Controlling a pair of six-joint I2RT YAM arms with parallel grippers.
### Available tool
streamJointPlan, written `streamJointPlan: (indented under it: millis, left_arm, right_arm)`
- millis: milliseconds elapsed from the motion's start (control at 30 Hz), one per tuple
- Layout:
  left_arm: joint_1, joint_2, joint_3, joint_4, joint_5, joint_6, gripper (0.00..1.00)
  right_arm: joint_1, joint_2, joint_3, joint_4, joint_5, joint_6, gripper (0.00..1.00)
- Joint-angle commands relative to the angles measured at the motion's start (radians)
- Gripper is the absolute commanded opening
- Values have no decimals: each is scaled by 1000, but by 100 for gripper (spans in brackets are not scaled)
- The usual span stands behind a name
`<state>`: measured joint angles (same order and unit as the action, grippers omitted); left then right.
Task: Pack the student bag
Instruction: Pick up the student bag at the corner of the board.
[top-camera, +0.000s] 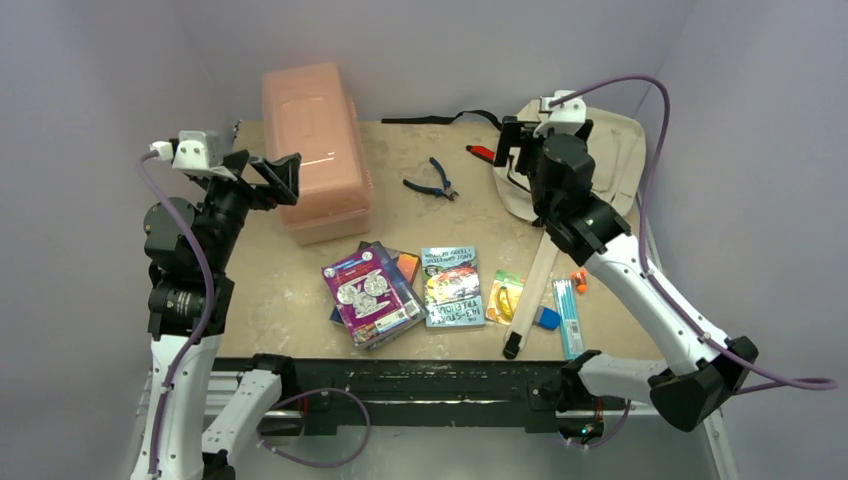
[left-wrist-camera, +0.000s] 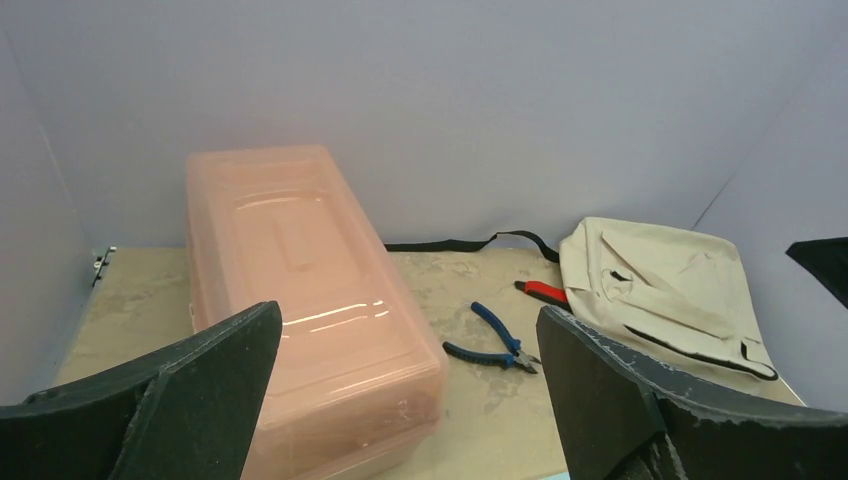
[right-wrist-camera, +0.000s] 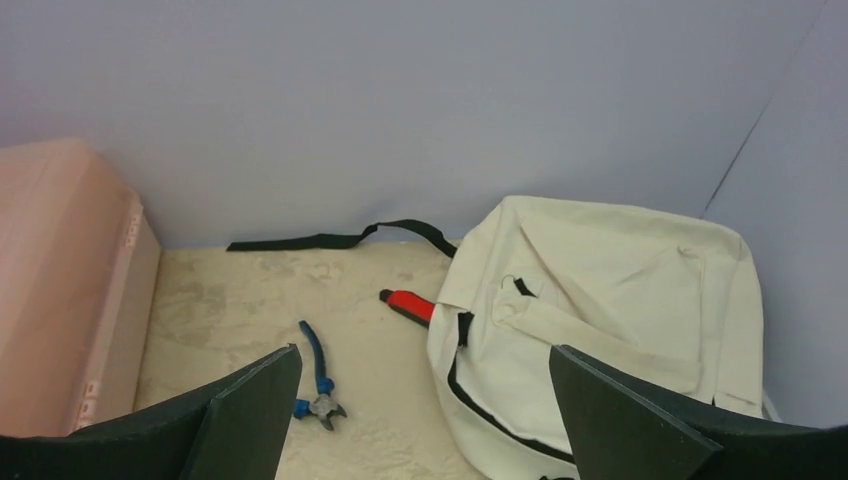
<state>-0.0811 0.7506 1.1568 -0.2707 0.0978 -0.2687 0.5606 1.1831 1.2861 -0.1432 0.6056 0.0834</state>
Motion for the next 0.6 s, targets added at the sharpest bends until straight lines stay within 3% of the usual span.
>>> streamJointPlan:
  millis: [0, 267, 400, 567]
  left_arm:
    - [-22, -6, -18, 37, 22, 7, 100]
    - [-72, 3, -46, 56, 41, -24, 100]
    - [-91, 17, -50, 58, 49, -34, 100]
    - [-104, 33, -51, 59, 62, -44, 100]
  right_arm:
    - [-21, 58, 73, -42, -35, 38, 99]
    - [-174, 146, 44, -75, -216, 183, 99]
    - [-289, 176, 16, -154, -166, 509, 99]
    - [-520, 161, -145, -169, -352, 881, 99]
